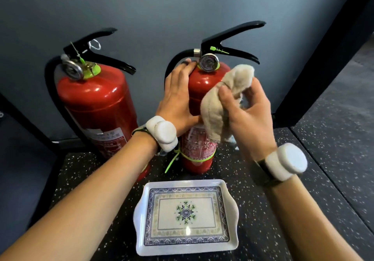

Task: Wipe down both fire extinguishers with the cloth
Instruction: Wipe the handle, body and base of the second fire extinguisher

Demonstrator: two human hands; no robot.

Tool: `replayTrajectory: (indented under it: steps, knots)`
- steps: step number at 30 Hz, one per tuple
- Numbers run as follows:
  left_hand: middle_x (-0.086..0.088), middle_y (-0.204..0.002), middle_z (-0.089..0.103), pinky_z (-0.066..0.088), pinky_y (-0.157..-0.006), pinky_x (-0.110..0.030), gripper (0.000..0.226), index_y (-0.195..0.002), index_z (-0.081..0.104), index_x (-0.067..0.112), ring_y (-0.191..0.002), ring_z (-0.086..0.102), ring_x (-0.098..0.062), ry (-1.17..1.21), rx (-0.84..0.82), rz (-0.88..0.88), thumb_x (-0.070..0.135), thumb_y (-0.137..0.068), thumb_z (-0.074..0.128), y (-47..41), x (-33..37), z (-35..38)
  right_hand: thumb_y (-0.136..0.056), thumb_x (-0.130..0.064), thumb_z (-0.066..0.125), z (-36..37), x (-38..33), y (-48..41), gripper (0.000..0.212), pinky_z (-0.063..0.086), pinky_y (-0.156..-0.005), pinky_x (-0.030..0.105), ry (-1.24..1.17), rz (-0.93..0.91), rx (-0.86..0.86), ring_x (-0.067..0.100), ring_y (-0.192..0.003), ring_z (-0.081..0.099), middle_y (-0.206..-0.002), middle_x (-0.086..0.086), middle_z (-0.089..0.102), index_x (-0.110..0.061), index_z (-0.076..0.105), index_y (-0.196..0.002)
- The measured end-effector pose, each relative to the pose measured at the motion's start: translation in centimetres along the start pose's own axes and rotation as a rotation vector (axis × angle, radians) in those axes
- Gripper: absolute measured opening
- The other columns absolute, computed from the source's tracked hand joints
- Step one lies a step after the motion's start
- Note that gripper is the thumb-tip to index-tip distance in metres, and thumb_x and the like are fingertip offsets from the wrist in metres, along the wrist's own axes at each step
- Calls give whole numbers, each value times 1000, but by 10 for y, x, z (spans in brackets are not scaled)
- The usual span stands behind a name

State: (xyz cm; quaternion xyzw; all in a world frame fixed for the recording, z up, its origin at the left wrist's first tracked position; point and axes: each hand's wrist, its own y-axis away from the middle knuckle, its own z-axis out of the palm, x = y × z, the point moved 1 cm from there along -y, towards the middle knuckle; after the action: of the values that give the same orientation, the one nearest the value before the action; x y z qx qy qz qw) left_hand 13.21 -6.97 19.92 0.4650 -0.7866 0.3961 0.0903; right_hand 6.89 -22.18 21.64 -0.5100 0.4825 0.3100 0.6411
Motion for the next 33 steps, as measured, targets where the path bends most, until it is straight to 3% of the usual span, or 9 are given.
replayTrajectory:
  steps: [7,11,16,19,23,25,28,31,33]
  knots:
    - [-8,-162,25,26,-120,-33,86,-156,25,13,-147,27,-27,32,30,-35,32,-89,75,0,-1,2,-86,-16,77,24,6,10,27,48,-88,27,402,-239,-32,21,-97,58,-109,8,60,-12,59,-106]
    - [-4,-164,23,35,-118,-48,107,-157,23,17,-152,22,-24,52,22,-40,41,-74,86,2,-2,1,-88,-14,69,-6,37,18,18,55,-79,38,326,54,23,16,-83,65,-96,3,68,-15,56,-101]
    - [0,-166,15,31,-122,-49,132,-160,14,19,-155,14,-20,7,-72,-31,50,-59,93,5,-1,-8,-94,-6,72,-36,47,29,13,46,-71,13,255,243,103,-14,-65,58,-83,-10,64,-14,62,-97]
    - [4,-169,7,31,-122,-46,131,-162,8,21,-157,10,-16,-34,-131,-48,45,-64,93,6,5,-18,-91,-13,77,-44,47,38,14,52,-85,29,249,305,60,-2,-78,63,-88,-3,70,-11,66,-98]
    - [-4,-165,19,28,-119,-26,102,-160,22,15,-152,26,-18,18,15,-62,32,-81,84,29,14,-23,-86,-19,81,-28,36,45,29,59,-96,45,29,374,-97,25,-101,74,-106,11,78,-12,68,-111]
    - [-10,-147,41,43,-112,-29,71,-148,41,7,-133,51,-21,108,230,-36,26,-89,75,53,21,-18,-93,-8,75,-13,27,45,30,62,-90,40,-129,412,-159,25,-100,76,-106,15,78,-6,62,-120]
    - [-6,-129,53,46,-102,-26,43,-135,53,8,-115,58,-13,191,217,-45,32,-99,57,80,34,-10,-103,-9,59,6,11,39,23,61,-70,25,-278,487,-315,14,-82,74,-90,5,78,-5,58,-125]
    - [-2,-117,63,46,-94,-25,27,-124,59,11,-106,60,-13,150,204,-96,27,-104,50,88,31,-5,-111,-34,45,9,8,30,38,55,-66,26,-160,550,-402,16,-83,67,-94,5,73,-5,67,-120]
    - [-3,-107,64,45,-87,-25,16,-113,60,10,-97,60,-14,120,279,-146,20,-105,50,83,25,-5,-108,-47,47,3,11,24,44,56,-74,34,224,382,-357,19,-83,70,-93,0,75,-12,72,-105]
